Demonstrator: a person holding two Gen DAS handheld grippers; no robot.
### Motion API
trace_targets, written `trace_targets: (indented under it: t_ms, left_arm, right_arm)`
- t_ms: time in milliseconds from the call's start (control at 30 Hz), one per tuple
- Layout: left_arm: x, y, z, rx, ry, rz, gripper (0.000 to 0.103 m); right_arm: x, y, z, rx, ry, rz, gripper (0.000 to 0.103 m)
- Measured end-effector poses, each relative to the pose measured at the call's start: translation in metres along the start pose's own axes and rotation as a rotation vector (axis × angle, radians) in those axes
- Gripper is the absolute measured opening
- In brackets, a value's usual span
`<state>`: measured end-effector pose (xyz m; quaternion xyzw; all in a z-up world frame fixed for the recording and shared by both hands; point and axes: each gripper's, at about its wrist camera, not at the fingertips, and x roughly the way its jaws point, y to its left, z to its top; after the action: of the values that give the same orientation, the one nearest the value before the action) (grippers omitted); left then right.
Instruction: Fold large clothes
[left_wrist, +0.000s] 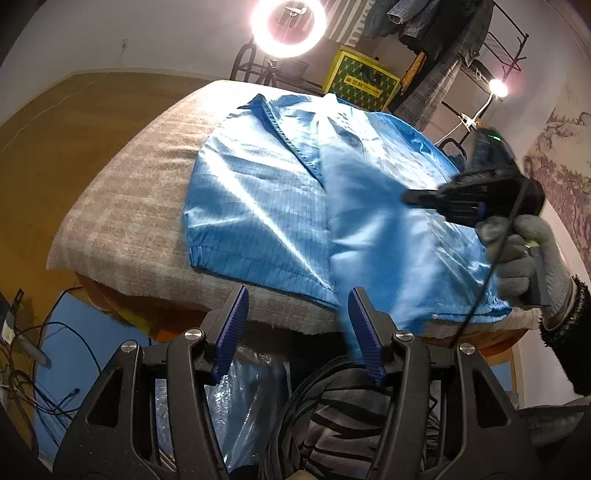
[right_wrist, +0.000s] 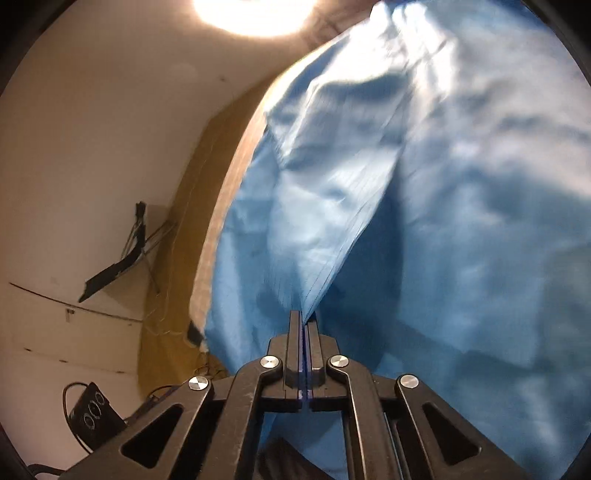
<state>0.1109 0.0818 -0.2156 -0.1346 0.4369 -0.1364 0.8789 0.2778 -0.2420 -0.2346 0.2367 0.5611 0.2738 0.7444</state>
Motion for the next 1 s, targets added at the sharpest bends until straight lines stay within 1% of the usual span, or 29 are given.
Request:
trace_targets:
  t_ms: [67,100,167,200,233,267,300,333,400,433,467,500,533,600,700,767,867,933,1000]
  left_arm:
    - [0.005,-0.001,-0.001,-0.007,0.012,-0.012,0.058]
    - [0.009,-0.002,-0.001,-0.009,0.02,-0.018,0.058]
    - [0.017,-0.006,-0.001,-0.012,0.036,-0.037,0.058]
    - [0.019,-0.008,-0.001,-0.013,0.041,-0.046,0.058]
    - [0.021,-0.011,-0.001,-0.013,0.045,-0.056,0.058]
    - [0.024,-0.015,-0.001,-0.014,0.052,-0.072,0.058]
    - [0.027,-0.018,-0.001,-0.015,0.059,-0.08,0.058]
    - [0.03,-0.02,-0.001,-0.017,0.066,-0.086,0.058]
    - [0.034,-0.023,0.0,-0.022,0.076,-0.094,0.058]
    - [0.035,-0.023,0.001,-0.025,0.074,-0.095,0.058]
    - [0.035,-0.023,0.003,-0.031,0.068,-0.093,0.058]
    - [0.033,-0.021,0.005,-0.039,0.062,-0.092,0.058]
    - [0.031,-0.019,0.006,-0.053,0.056,-0.091,0.058]
    - [0.027,-0.015,0.007,-0.071,0.046,-0.087,0.058]
    - [0.021,-0.007,0.006,-0.085,0.037,-0.075,0.058]
    - [0.018,-0.002,0.005,-0.09,0.034,-0.065,0.058]
    - [0.017,0.005,0.005,-0.102,0.034,-0.061,0.058]
    - [0.018,0.009,0.005,-0.109,0.037,-0.06,0.058]
    - [0.022,0.013,0.006,-0.117,0.04,-0.062,0.058]
  right_arm:
    - [-0.017,-0.011,-0.002,-0.013,-0.021,-0.069,0.0]
    - [-0.02,-0.015,-0.004,-0.03,-0.016,-0.123,0.002]
    - [-0.015,-0.02,-0.002,-0.063,0.032,-0.223,0.009]
    - [-0.014,-0.02,0.0,-0.084,0.049,-0.278,0.024]
    - [-0.017,-0.017,0.002,-0.106,0.037,-0.313,0.031]
    - [-0.023,-0.011,0.007,-0.139,0.004,-0.347,0.036]
    - [-0.027,-0.005,0.012,-0.164,-0.019,-0.361,0.036]
    - [-0.031,0.003,0.017,-0.189,-0.04,-0.368,0.036]
    - [-0.034,0.027,0.03,-0.257,-0.075,-0.345,0.038]
    - [-0.031,0.039,0.035,-0.292,-0.081,-0.327,0.041]
    - [-0.021,0.058,0.042,-0.342,-0.077,-0.306,0.042]
    - [-0.02,0.066,0.045,-0.376,-0.069,-0.291,0.05]
    - [-0.004,0.082,0.054,-0.423,-0.037,-0.259,0.055]
    - [0.017,0.092,0.062,-0.451,0.003,-0.249,0.055]
    - [0.066,0.1,0.079,-0.427,0.083,-0.236,0.055]
    - [0.103,0.104,0.091,-0.424,0.126,-0.264,0.054]
    - [0.139,0.099,0.097,-0.42,0.175,-0.337,0.054]
    - [0.151,0.091,0.096,-0.418,0.194,-0.357,0.054]
    - [0.165,0.091,0.096,-0.438,0.216,-0.395,0.054]
